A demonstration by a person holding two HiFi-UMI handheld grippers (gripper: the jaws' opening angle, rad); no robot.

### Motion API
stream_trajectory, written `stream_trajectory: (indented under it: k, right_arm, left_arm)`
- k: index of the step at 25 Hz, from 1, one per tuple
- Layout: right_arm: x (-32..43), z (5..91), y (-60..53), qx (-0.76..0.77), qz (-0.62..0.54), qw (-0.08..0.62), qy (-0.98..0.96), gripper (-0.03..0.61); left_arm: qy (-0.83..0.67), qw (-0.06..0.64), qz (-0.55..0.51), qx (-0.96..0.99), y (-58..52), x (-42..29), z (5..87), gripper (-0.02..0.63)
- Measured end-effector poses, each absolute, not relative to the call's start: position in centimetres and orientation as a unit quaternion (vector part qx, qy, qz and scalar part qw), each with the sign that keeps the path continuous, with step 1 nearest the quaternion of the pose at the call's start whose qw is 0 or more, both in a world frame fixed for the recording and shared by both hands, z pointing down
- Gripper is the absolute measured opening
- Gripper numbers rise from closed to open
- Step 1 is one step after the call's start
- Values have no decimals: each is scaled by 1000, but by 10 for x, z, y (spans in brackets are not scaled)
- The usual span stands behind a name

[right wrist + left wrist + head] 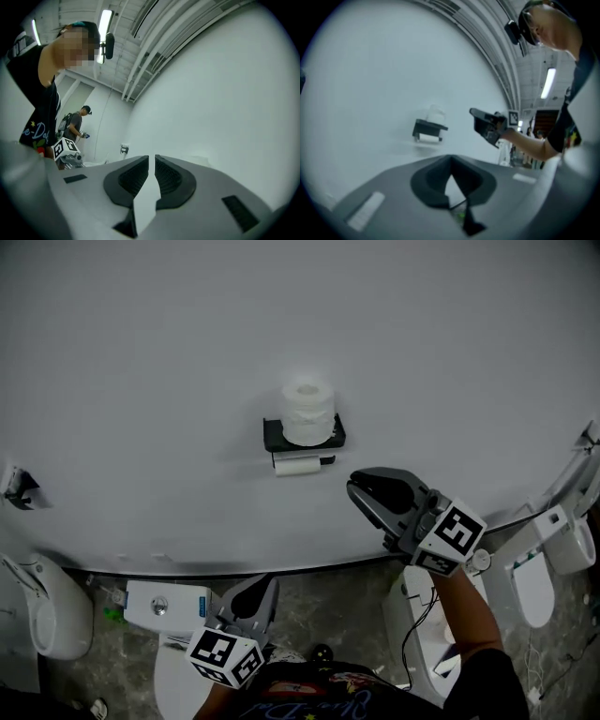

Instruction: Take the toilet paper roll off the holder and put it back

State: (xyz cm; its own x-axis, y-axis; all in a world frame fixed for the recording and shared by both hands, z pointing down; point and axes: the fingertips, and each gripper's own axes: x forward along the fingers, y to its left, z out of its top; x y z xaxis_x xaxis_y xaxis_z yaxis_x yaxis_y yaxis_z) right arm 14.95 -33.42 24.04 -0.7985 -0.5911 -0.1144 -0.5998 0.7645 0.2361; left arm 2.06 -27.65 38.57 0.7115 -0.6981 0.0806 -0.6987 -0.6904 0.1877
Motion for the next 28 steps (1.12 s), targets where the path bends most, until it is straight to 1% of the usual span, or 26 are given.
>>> stream_trajectory:
  k: [1,2,4,8,15,18,23,28]
  right_arm:
    - [149,234,-350,-313,149,3,938,22]
    - [147,226,-365,-307,166,-9,937,39]
    - [140,213,-392,-295,193,-33,935,176]
    - [127,201,-441,-284,218,-101,928,187]
    - [115,224,-496,-232,200,-267,914,235]
    - [111,233,-503,-205,194,-327,902,242]
    - [106,249,-516,-180,165,-396,885,245]
    - [107,261,-522,-173,139,-487,845,244]
  left_arm:
    - [-381,103,4,919,-284,21,387,-2]
    - [-384,105,4,917,-293,21,388,-2]
    - [-389,120,-6,913,-310,19,390,-2]
    - [-388,136,-23,911,-334,16,385,-2]
    - [-389,162,-26,907,-353,2,388,-2]
    - [-393,176,-21,902,-356,-5,395,-2]
    - [-402,188,-22,896,-360,-18,404,-2]
    - [-399,193,-22,896,-360,-19,405,-2]
